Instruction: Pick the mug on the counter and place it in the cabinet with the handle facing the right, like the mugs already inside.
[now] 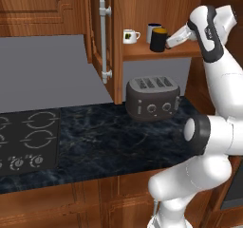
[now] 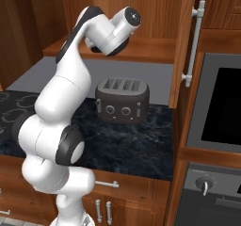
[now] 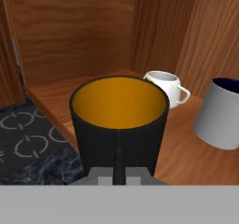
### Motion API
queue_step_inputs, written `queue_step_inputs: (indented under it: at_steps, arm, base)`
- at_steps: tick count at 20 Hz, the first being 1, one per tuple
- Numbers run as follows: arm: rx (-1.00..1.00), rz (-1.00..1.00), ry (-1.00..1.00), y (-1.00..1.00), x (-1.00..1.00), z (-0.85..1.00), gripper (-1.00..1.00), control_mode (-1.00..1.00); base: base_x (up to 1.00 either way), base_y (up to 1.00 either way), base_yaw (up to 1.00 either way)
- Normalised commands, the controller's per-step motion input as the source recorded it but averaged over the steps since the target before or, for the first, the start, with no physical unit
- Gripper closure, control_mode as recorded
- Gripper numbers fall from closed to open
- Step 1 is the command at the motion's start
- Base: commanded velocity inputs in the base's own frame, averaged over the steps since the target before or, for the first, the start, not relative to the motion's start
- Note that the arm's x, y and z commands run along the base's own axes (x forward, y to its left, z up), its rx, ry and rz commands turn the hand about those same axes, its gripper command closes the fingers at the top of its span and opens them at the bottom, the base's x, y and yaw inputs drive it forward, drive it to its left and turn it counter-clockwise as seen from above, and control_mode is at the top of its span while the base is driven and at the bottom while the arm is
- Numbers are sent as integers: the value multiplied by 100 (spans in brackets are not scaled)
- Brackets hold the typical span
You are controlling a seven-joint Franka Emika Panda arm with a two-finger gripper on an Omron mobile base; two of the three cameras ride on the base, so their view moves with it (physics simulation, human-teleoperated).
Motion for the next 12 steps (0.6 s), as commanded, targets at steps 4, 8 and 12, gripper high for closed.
queue_step_inputs:
  at_steps: [4, 8, 12]
  arm:
    - [0, 0, 0, -3, 13, -8, 100, -100]
    - [0, 0, 0, 0, 17, -8, 100, -100]
    - [0, 0, 0, 0, 25, -7, 100, -100]
  base:
    - [0, 0, 0]
    - [0, 0, 0]
    - [0, 0, 0]
